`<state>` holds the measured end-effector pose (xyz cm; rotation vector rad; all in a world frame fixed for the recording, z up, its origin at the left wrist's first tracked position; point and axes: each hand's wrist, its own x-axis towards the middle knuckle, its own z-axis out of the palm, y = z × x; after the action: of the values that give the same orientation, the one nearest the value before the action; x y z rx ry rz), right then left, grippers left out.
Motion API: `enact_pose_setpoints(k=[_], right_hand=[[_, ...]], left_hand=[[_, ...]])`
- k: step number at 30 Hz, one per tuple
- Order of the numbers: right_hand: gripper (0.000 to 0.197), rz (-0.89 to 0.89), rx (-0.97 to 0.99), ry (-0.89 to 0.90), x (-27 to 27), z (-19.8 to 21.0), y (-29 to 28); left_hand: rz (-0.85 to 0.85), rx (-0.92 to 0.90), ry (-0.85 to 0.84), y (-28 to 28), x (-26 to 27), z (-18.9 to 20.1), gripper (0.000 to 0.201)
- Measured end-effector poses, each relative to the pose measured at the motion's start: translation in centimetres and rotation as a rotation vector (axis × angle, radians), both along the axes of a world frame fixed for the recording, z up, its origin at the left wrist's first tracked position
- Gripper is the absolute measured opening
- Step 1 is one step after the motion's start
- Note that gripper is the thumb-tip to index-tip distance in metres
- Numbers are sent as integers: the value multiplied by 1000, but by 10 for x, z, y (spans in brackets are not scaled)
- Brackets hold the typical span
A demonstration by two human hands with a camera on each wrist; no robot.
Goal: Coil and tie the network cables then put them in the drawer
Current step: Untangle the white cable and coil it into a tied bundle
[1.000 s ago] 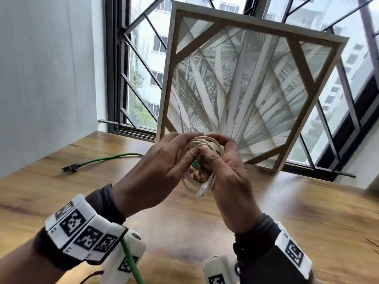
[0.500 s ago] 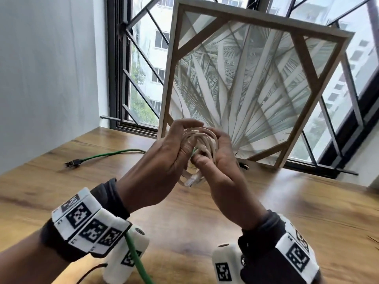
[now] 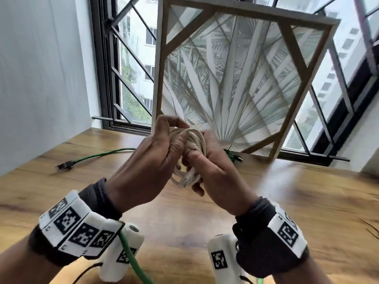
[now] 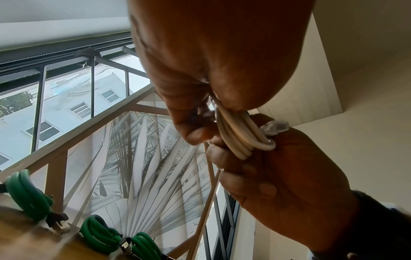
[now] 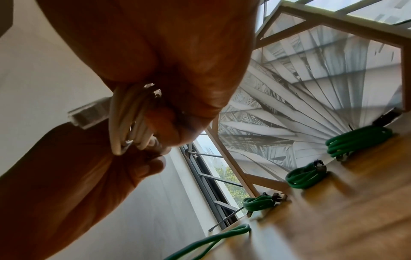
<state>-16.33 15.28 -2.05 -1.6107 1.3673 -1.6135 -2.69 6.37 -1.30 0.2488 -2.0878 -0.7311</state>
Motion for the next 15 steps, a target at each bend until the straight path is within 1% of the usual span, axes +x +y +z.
enact_pose_setpoints(k=[5,8,10,12,15], right_hand=[[26,34,-9,-4,3,0,0],[25,36,-9,-62,2,1,0],[26,18,-21,-129,2,3,1],[29,-7,-43,-187,1,4,0],[32,-5,-62,-243,1,3,-2]], left_hand=[[-10,47,34,-3,-1,-1,18],[-43,49,51,-3,-2,-2,19],[-86,89,51,-7,-2,-3,22],[-111,94,18,-11,-3,-5,30],[-111,29,-64,-11,-2,-6,33]])
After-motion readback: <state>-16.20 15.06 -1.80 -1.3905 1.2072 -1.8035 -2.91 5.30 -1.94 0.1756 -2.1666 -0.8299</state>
